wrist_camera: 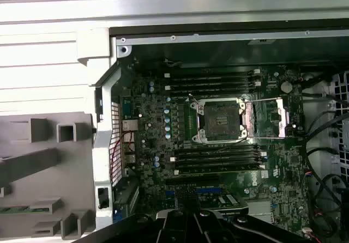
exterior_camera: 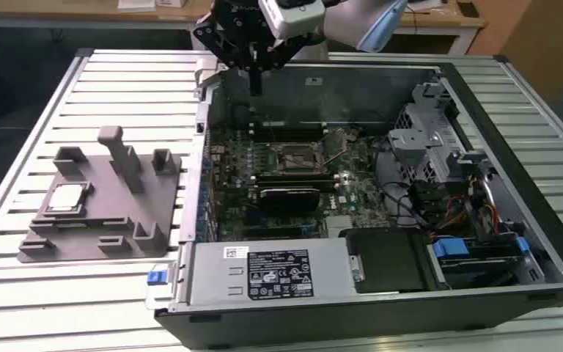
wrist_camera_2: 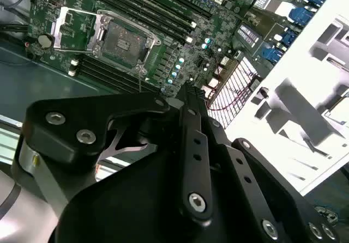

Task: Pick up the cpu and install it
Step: 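Reach for the cpu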

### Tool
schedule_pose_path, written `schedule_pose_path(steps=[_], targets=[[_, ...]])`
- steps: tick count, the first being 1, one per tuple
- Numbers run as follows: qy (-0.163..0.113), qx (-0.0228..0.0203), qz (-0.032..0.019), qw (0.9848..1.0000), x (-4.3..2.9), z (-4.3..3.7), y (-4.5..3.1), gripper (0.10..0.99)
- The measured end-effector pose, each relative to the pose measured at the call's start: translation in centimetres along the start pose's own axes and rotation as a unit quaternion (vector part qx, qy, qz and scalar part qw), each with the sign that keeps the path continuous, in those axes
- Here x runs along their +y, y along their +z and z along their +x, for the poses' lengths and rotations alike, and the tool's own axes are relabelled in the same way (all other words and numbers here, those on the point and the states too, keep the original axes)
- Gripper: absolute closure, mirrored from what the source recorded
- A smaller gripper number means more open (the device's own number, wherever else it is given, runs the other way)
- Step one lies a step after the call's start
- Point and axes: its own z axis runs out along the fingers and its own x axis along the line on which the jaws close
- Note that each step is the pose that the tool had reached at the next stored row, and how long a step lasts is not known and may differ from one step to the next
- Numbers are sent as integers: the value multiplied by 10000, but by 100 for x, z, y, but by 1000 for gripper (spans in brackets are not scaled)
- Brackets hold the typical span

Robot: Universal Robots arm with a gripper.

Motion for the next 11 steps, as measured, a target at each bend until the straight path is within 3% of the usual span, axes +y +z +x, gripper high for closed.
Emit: schedule_pose_path(steps=[11], targets=[[0, 0, 0, 10000, -1, 11, -1, 980]])
